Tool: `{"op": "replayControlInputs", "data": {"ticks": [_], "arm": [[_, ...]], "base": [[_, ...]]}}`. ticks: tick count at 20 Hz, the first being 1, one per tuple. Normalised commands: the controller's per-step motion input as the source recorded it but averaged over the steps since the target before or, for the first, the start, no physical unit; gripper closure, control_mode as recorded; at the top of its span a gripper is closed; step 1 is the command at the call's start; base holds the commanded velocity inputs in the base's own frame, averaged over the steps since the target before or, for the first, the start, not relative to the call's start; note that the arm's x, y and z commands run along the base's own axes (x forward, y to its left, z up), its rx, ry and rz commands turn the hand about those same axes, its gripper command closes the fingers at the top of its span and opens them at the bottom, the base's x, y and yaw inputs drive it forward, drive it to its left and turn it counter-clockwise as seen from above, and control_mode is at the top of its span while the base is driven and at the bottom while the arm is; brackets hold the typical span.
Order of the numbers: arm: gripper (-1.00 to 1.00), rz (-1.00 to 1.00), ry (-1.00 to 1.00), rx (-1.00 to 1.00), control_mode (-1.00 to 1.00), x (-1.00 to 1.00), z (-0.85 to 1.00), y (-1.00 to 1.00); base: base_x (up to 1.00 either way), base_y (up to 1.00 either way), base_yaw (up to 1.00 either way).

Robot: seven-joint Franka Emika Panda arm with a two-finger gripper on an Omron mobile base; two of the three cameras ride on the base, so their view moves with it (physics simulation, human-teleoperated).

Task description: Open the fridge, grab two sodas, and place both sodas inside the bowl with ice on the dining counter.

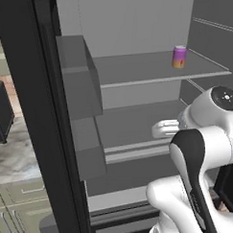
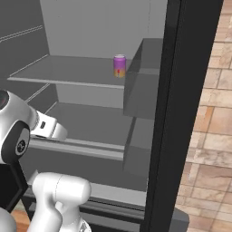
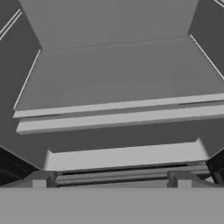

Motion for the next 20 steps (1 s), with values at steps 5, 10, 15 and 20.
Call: {"op": "replayControlInputs", "data": {"ticks": [5, 10, 15, 20], "arm": [[-1.0, 0.02, -0.51, 0.06, -1.0, 0.07, 0.39, -0.2], [-1.0, 0.0, -0.56, 0.02, -1.0, 0.0, 0.5, -0.21], [-1.0, -0.12, -0.44, 0.0, -1.0, 0.0, 0.57, -0.05], [-1.0, -0.18, -0.24, 0.0, -1.0, 0.0, 0.41, -0.08]], "base": [[0.0, 0.0, 0.0], [0.0, 0.0, 0.0], [0.0, 0.0, 0.0], [0.0, 0.0, 0.0]]}}
